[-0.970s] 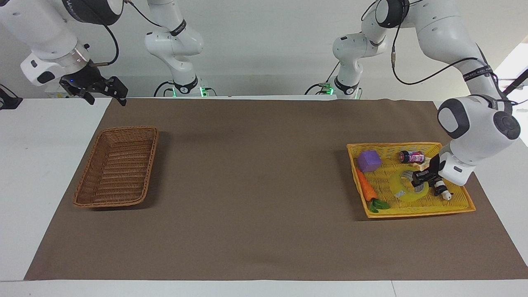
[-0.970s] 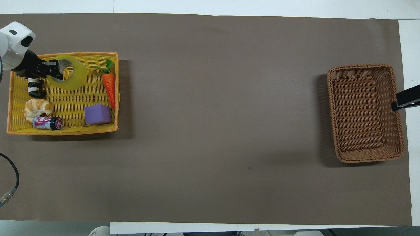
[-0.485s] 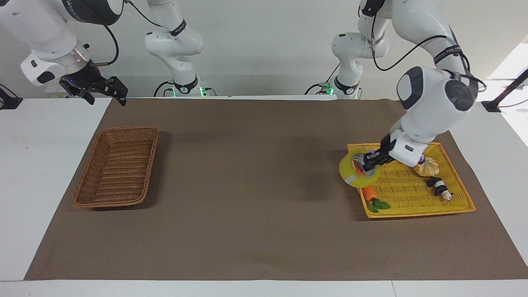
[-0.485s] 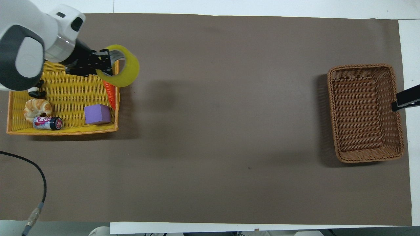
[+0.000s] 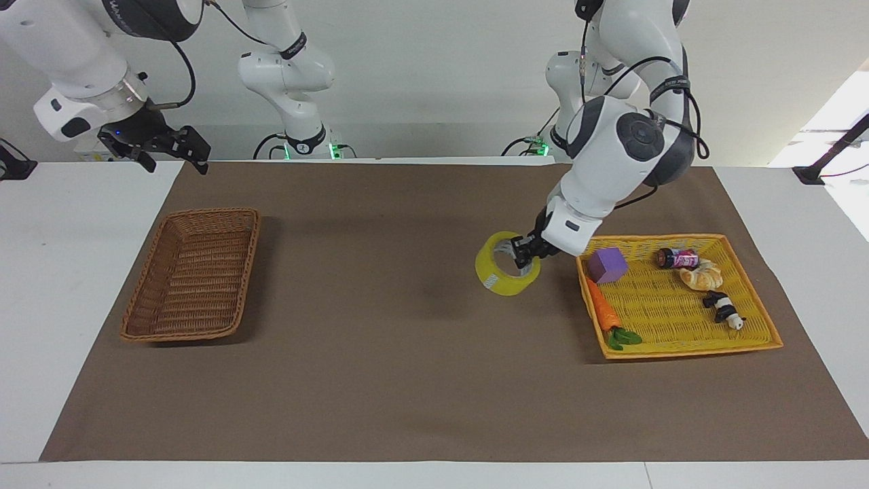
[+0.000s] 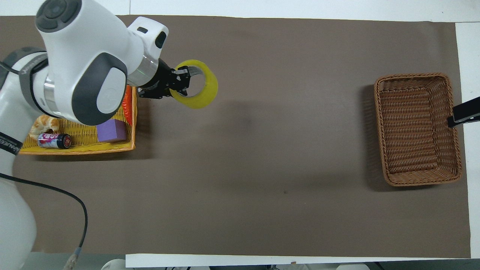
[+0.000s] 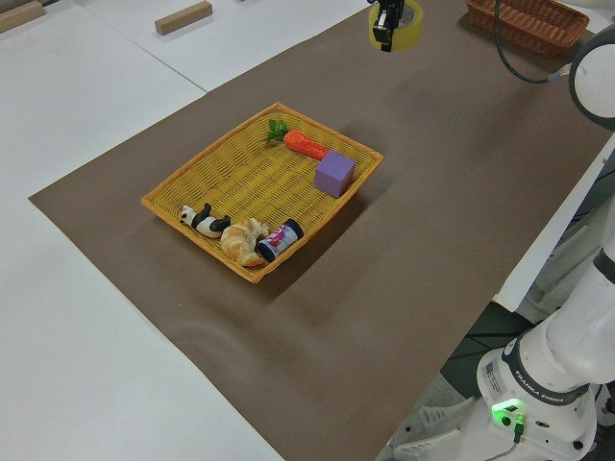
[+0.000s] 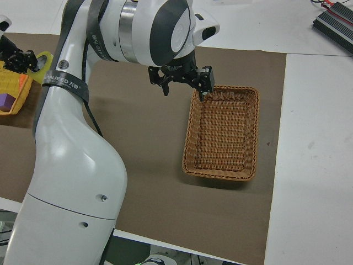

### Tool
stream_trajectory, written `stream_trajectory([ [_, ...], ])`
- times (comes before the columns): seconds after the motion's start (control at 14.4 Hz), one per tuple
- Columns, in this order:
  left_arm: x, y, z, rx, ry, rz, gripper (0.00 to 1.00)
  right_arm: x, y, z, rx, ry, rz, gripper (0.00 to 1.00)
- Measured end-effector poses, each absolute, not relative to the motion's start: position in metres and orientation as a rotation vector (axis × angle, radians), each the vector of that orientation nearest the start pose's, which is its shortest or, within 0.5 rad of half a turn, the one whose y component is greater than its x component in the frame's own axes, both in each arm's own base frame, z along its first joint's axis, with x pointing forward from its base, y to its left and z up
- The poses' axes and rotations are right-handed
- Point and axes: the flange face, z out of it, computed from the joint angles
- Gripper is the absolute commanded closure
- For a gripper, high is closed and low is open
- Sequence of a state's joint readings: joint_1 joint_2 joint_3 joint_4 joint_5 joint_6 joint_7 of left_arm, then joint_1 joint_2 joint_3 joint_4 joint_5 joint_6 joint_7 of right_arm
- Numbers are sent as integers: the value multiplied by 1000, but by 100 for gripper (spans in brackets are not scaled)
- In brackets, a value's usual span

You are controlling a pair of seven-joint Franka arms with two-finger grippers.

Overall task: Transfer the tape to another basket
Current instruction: 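Carry the tape roll toward the brown basket while the right gripper approaches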

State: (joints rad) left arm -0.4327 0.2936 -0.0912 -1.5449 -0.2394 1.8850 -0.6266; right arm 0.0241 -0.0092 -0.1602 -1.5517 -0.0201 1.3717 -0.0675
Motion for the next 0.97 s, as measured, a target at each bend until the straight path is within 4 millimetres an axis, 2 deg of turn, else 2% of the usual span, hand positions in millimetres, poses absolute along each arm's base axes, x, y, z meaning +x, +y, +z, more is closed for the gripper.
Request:
stream_trajectory([
  [0.07,557,-349,491,-3369,-283,164,100,524,-75,623,-3129,111,270,0],
  [0.21,553,-355,491,-3372,-278,158,100,524,-75,623,-3129,111,270,0],
  [0.83,557,-347,487,-3361,-300,168,100,524,-75,623,-3129,111,270,0],
  [0.9,558,-342,485,-3349,-311,187,100,524,-75,623,-3129,111,270,0],
  [0.97,564,-327,483,-3328,-348,214,100,524,-75,623,-3129,111,270,0],
])
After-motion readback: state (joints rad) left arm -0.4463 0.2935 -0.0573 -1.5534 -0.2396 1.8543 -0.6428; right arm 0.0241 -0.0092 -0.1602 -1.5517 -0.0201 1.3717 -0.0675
